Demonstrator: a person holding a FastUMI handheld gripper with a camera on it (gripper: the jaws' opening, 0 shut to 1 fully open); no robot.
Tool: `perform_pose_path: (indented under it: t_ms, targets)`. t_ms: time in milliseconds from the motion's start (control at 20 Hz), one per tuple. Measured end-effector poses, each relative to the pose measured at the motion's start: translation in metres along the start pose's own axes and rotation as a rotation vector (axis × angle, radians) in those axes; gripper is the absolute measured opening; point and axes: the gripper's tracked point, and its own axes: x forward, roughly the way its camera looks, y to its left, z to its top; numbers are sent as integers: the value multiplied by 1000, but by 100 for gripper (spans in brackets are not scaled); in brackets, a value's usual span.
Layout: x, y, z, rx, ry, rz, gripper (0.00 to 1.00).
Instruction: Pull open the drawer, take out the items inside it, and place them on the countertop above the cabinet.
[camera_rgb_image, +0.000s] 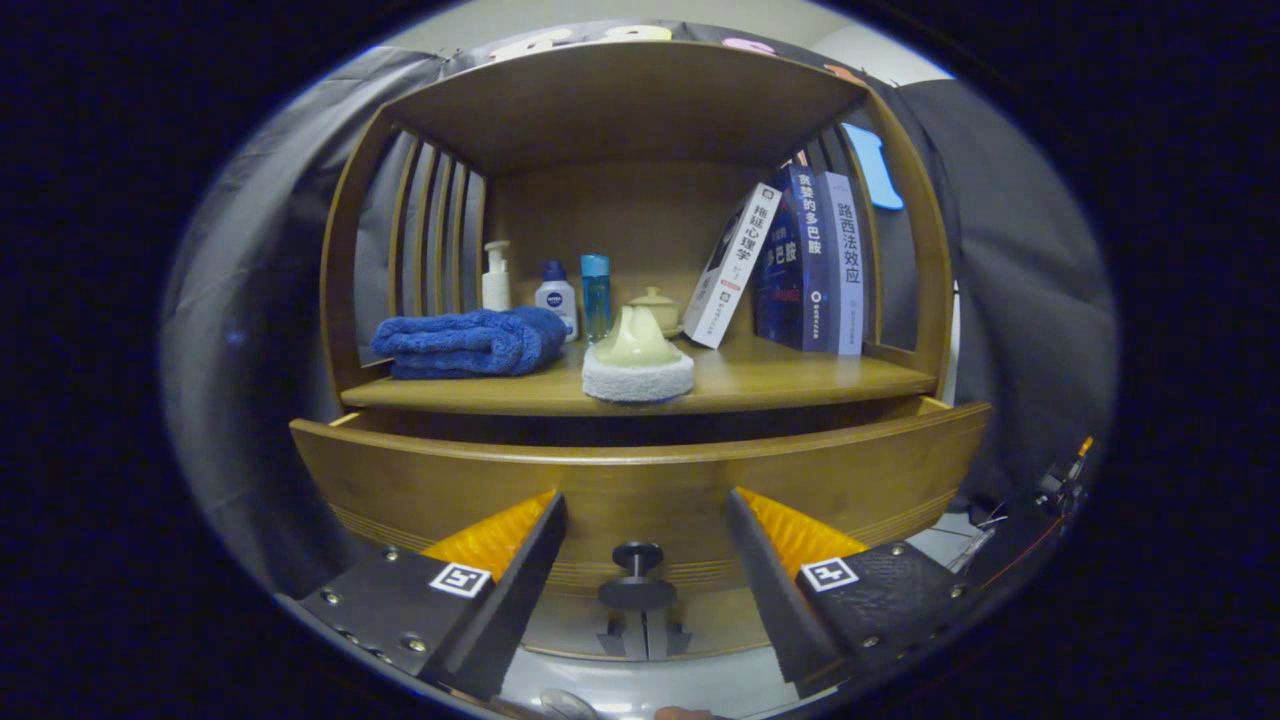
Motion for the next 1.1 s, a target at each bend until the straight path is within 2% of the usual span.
perform_pose_path:
  t_ms: [1100]
  targets:
    - [45, 3, 8, -10, -2, -4, 97]
